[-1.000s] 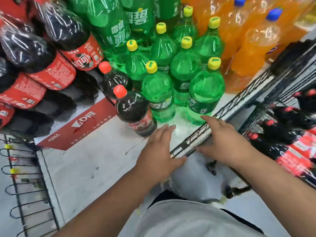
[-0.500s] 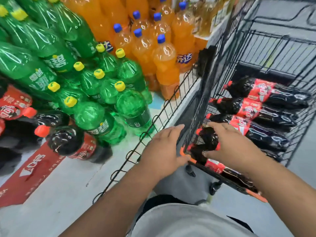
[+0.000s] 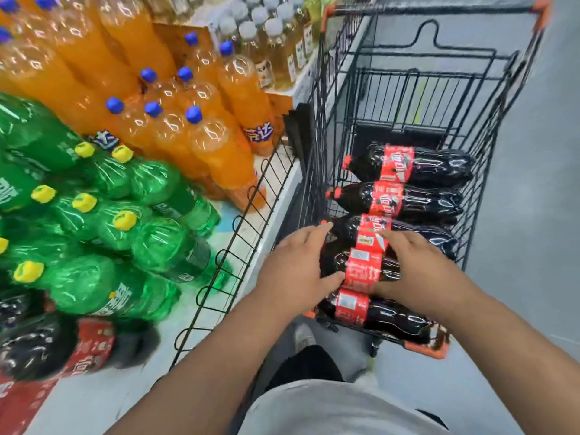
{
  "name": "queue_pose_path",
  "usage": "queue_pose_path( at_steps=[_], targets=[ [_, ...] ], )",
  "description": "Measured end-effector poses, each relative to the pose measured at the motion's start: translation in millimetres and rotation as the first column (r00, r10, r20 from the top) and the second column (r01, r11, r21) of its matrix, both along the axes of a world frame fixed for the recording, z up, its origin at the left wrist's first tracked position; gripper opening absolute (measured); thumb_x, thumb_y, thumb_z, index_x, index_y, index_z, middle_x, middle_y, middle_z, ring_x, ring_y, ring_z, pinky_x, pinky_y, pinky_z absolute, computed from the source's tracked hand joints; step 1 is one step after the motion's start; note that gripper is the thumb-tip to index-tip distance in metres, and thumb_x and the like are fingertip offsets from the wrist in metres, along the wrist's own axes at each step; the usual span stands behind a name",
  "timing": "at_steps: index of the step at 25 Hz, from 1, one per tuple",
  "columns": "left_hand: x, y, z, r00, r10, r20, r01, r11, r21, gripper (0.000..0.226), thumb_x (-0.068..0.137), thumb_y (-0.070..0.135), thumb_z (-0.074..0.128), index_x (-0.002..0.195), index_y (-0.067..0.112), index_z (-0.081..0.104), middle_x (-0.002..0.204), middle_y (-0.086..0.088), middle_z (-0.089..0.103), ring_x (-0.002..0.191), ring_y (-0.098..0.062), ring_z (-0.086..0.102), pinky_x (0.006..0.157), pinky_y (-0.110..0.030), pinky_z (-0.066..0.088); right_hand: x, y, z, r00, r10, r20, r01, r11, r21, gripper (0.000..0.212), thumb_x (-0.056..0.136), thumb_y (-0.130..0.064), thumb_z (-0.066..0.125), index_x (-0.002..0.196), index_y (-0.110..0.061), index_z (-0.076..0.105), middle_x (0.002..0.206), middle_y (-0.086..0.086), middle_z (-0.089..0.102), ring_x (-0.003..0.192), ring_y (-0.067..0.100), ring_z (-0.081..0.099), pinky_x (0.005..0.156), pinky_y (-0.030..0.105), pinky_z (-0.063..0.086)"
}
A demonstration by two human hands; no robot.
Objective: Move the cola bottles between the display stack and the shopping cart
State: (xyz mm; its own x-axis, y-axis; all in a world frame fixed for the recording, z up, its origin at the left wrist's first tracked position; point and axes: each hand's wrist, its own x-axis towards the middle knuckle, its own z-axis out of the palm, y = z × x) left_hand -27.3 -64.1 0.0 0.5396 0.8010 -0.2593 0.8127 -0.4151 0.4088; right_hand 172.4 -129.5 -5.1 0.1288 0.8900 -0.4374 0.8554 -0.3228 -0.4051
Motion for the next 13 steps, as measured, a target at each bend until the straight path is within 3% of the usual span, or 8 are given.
queue_pose_path(
  at_steps=[8,13],
  targets=[
    [48,81,5,0.991,-0.136,0.014,0.135,0.990,0.036,0.075,0.097,0.047,0.061,0.160,0.033,0.022,0.163,0.006,0.031,0.148,-0.017,0.032,0.119,-0.032,0.028,29,48,4,0.987,-0.155,0.045,0.155,0.988,0.013,0.092,0.079,-0.052,0.073,0.152,-0.033,0.020,0.152,0.001,0.030,0.134,0.028,0.039,0.104,0.042,0.043],
    [78,138,1,0.984,-0.149,0.095,0.149,0.989,0.010,0.073,0.097,0.050,0.060,0.159,0.034,0.025,0.161,0.006,0.034,0.144,-0.019,0.039,0.115,-0.036,0.037,48,91,-5,0.952,-0.304,-0.026,0.305,0.952,0.036,0.093,0.078,-0.055,0.074,0.152,-0.032,0.024,0.154,0.002,0.030,0.138,0.024,0.038,0.108,0.041,0.041]
  ],
)
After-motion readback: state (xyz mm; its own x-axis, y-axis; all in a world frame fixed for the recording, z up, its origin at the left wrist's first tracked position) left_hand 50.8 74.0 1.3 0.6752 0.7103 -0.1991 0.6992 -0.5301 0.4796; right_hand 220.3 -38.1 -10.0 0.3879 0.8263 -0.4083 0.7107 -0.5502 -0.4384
